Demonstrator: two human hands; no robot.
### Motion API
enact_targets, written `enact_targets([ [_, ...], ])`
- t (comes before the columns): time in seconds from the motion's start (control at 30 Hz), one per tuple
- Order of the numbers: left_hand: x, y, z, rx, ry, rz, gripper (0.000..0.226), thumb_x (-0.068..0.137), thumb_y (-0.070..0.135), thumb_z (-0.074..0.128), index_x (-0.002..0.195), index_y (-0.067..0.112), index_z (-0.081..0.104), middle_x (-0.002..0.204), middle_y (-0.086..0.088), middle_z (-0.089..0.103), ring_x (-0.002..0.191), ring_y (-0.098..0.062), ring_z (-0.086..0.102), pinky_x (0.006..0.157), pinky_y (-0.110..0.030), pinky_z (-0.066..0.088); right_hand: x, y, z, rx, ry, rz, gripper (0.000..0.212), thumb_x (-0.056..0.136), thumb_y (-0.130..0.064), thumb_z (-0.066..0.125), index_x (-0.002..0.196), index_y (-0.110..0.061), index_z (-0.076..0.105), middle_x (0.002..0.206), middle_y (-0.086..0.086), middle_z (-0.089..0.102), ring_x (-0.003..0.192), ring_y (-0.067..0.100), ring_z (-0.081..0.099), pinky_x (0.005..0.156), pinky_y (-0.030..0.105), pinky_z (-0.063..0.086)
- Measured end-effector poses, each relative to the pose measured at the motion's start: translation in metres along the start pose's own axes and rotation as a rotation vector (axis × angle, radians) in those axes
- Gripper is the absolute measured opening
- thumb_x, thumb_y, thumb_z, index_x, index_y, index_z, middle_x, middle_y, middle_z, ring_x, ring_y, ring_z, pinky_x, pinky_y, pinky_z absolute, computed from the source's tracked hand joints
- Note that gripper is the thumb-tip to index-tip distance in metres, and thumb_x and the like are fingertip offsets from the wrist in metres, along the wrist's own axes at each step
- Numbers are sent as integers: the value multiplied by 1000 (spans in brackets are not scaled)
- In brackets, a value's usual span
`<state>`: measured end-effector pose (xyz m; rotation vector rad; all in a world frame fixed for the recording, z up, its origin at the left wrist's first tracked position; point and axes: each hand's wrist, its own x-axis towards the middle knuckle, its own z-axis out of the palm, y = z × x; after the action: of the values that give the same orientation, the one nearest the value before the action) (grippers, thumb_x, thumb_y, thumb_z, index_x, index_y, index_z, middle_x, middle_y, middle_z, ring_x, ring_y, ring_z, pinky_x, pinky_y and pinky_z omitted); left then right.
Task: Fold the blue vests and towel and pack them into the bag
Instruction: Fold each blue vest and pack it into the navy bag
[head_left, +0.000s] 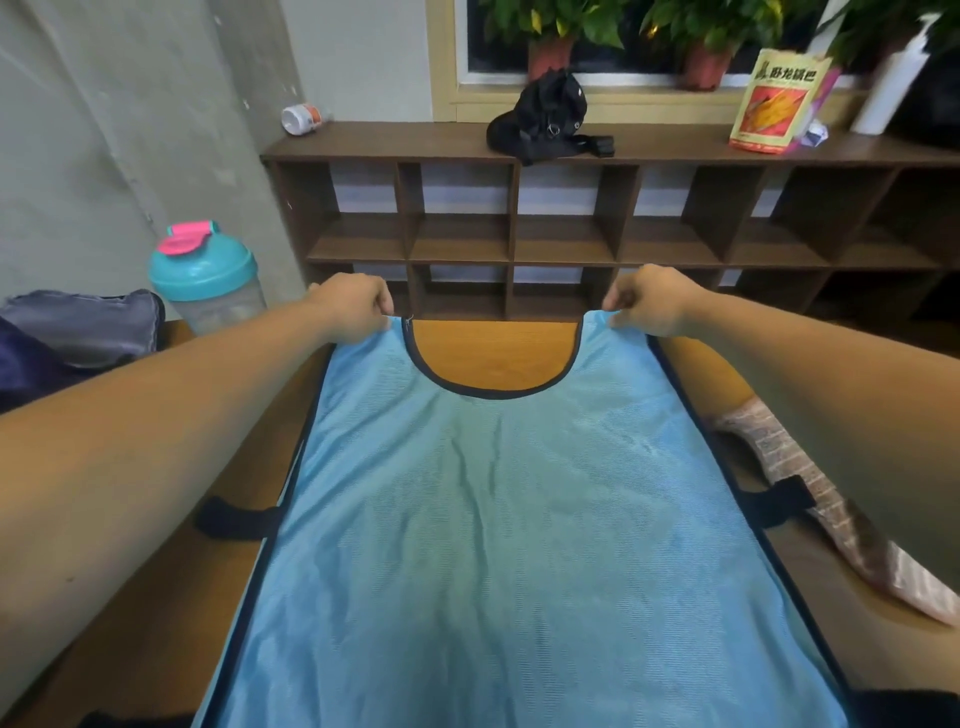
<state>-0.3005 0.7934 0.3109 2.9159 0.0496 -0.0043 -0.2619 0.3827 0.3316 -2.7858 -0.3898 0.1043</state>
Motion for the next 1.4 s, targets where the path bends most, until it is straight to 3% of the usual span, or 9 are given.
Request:
enact_targets([
  [0.07, 2, 2, -1, 16, -3, 3, 12, 99, 24, 63, 90, 30, 67, 93, 9, 68, 96, -18, 62, 103, -54, 50, 1, 0, -2, -16, -14, 4, 4, 100, -19, 72, 103, -16, 73, 99, 0, 68, 95, 19, 64, 81, 31, 50],
  [0.17, 5, 4, -4, 43, 8, -1, 19, 100, 19, 56, 87, 27, 66, 93, 7, 66, 95, -22, 61, 101, -54, 50, 2, -1, -7, -14, -22, 20, 11, 103, -24, 67, 95, -17, 71, 97, 4, 68, 93, 21, 64, 78, 32, 48],
  [0.33, 9, 9, -8, -5, 151, -18, 20, 101, 12, 50, 89, 27, 55, 88, 1, 66, 90, -28, 62, 96, -55, 52, 5, 1, -21, 23, 129, 25, 8, 105, -26, 64, 103, -18, 67, 99, 2, 65, 89, 18, 62, 85, 39, 57],
  [0.5, 0, 19, -27, -107, 271, 22, 18, 103, 16, 53, 92, 29, 58, 90, 3, 67, 88, -23, 65, 87, -49, 58, -7, -3, -44, 88, 182, -38, 9, 103, -24, 69, 96, -18, 68, 98, 2, 68, 92, 18, 65, 75, 32, 50],
  [0.67, -28, 32, -51, -152, 263, 109, 13, 105, 16, 59, 100, 23, 68, 96, 3, 70, 87, -17, 66, 78, -40, 58, -39, -10, -66, 91, 178, -116, 10, 100, -28, 74, 102, -18, 75, 100, -2, 73, 94, 12, 68, 91, 42, 60],
  [0.77, -58, 42, -68, -176, 250, 132, 7, 103, 22, 67, 98, 25, 72, 95, 3, 71, 88, -15, 66, 73, -31, 53, -67, -18, -79, 127, 167, -145, 13, 99, -30, 74, 104, -18, 78, 100, -3, 75, 95, 12, 71, 93, 41, 61],
  [0.93, -123, 57, -103, -206, 242, 183, 6, 99, 35, 74, 95, 29, 75, 92, 6, 73, 90, -14, 68, 82, -39, 59, -127, -32, -96, 167, 158, -220, 9, 99, -34, 74, 101, -27, 79, 98, -8, 78, 94, 7, 74, 94, 42, 61],
  [1.13, -219, 75, -127, -264, 253, 248, 7, 97, 37, 76, 92, 31, 74, 88, 8, 72, 86, -12, 67, 73, -30, 47, -219, -57, -106, 213, 157, -290, 9, 102, -33, 70, 99, -28, 77, 96, -11, 79, 90, 3, 74, 90, 43, 62],
  [1.4, -341, 75, -124, -326, 187, 364, 6, 96, 36, 74, 97, 30, 74, 90, 9, 73, 87, -8, 67, 79, -33, 54, -344, -72, -93, 212, 135, -337, 10, 104, -39, 64, 102, -35, 73, 99, -10, 77, 92, 10, 74, 87, 50, 62],
])
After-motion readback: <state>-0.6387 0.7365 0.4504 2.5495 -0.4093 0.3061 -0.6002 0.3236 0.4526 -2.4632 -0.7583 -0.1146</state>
